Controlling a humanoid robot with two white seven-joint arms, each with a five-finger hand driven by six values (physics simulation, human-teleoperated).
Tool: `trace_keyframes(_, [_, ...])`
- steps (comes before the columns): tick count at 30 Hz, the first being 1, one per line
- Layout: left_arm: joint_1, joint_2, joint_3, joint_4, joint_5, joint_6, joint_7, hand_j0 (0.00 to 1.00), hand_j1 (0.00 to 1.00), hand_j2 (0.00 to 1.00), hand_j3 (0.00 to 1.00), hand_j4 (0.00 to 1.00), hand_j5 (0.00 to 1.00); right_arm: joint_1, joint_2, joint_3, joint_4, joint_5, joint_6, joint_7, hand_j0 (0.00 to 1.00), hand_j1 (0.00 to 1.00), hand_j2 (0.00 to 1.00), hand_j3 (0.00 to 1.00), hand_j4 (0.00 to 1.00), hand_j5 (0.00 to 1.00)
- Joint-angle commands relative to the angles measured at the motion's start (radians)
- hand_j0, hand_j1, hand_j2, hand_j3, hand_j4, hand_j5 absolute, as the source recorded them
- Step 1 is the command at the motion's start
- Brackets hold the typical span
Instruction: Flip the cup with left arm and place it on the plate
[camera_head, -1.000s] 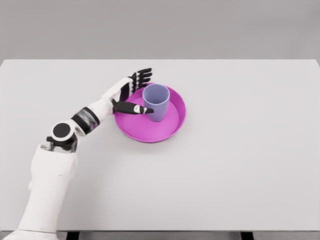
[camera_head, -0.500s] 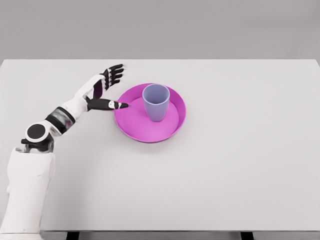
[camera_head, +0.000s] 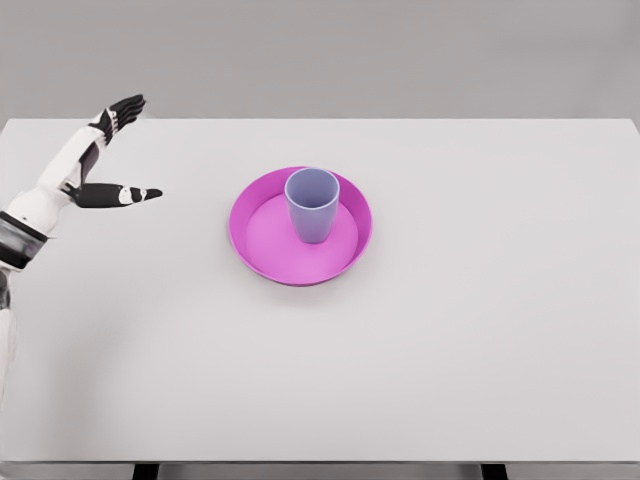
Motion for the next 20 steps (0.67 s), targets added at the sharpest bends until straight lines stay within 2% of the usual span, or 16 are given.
trace_keyframes(1, [0.0,0.03,0.003,0.008,0.004,-0.075,0.0,1.0,1.0,1.0,1.0,1.0,1.0,0.0,0.0,0.0,0.0,0.0,-0.001,0.0,1.0,1.0,1.0,1.0,1.0,1.0])
trace_keyframes(5, [0.025,0.056,-0.009,0.001,0.007,-0.075,0.0,1.0,1.0,1.0,1.0,1.0,1.0,0.0,0.0,0.0,0.0,-0.001,0.0,0.0,1.0,1.0,1.0,1.0,1.0,1.0])
trace_keyframes(8, [0.054,0.11,-0.036,-0.005,0.011,-0.075,0.0,1.0,1.0,1.0,1.0,1.0,1.0,0.0,0.0,0.0,0.0,-0.001,0.0,0.0,1.0,1.0,1.0,1.0,1.0,1.0])
trace_keyframes(10, [0.072,0.176,-0.058,-0.003,0.01,-0.075,0.0,1.0,1.0,1.0,1.0,1.0,1.0,0.0,0.0,0.0,0.0,-0.001,0.0,0.0,1.0,1.0,1.0,1.0,1.0,1.0])
trace_keyframes(12, [0.117,0.208,-0.059,0.004,0.004,-0.075,0.0,1.0,1.0,1.0,1.0,1.0,1.0,0.0,0.0,0.0,0.0,0.0,0.0,0.0,1.0,1.0,1.0,1.0,1.0,1.0])
trace_keyframes(20, [0.14,0.214,-0.066,-0.002,0.004,-0.075,0.0,1.0,1.0,1.0,1.0,1.0,1.0,0.0,0.0,0.0,0.0,-0.001,-0.001,0.0,1.0,1.0,1.0,1.0,1.0,1.0])
